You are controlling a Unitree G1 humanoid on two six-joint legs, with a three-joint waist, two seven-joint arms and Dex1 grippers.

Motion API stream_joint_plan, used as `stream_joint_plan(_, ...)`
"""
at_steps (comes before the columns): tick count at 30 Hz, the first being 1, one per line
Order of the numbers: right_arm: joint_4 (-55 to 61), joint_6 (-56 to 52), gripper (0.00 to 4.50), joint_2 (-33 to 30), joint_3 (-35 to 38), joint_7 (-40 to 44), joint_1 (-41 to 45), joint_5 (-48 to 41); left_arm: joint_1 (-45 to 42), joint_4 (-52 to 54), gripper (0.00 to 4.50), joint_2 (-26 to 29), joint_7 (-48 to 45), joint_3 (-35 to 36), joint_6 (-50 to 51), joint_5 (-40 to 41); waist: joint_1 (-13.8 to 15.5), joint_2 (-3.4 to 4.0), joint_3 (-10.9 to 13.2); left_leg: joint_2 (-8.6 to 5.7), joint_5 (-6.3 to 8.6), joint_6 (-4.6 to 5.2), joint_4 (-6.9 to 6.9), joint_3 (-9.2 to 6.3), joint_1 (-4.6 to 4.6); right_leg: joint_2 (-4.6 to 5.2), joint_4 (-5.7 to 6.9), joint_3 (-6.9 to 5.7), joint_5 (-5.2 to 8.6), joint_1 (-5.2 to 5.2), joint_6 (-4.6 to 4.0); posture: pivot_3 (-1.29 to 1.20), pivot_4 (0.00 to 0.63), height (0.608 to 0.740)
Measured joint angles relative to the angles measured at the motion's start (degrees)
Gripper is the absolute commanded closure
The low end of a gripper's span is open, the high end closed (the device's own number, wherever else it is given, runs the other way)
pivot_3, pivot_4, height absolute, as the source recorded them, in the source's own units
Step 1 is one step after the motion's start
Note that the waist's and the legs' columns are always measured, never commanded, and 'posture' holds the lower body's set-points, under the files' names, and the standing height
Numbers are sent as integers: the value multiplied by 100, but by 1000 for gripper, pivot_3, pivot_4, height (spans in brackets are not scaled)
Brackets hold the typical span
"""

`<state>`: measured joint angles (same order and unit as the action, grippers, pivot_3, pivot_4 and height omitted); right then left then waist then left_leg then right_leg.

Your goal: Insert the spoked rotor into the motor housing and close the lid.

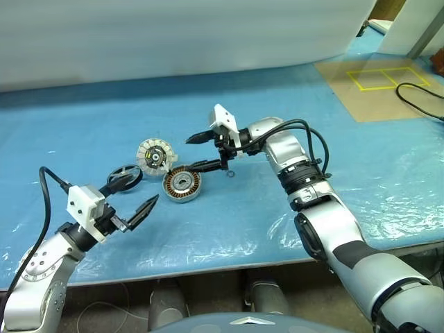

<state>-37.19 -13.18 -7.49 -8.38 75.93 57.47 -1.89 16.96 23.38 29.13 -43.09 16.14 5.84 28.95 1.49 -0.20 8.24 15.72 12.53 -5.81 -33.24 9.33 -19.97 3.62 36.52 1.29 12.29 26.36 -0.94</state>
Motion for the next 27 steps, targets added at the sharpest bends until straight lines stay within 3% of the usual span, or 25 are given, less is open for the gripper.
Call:
stream_joint_plan(7,-69,344,14,-155,639,-1496,-571,-202,-149,-14,0,-201,7,-112,-201,-110,13,0,1,-3,-9,-18,-9,14,10,0,1,20,0,-4,0,0,150,740)
stream_joint_plan(13,-217,455,14,-227,923,-2148,-933,-364,-436,-497,0,-479,23,-468,-595,-470,20,0,1,-1,-12,-22,-2,19,5,-14,-4,30,0,-5,1,0,150,740)
stream_joint_plan(21,-190,574,14,-401,937,-2366,-1480,-427,-575,-1366,0,-738,16,-777,-1115,-877,59,0,1,0,-11,-22,-2,20,10,-14,-4,32,0,-9,1,0,150,740)
stream_joint_plan(27,439,369,14,-471,687,-1986,-2177,-552,-625,-1678,0,-872,20,-904,-1343,-974,94,0,1,0,-11,-22,-3,21,9,-14,-6,33,-1,-10,2,0,150,740)
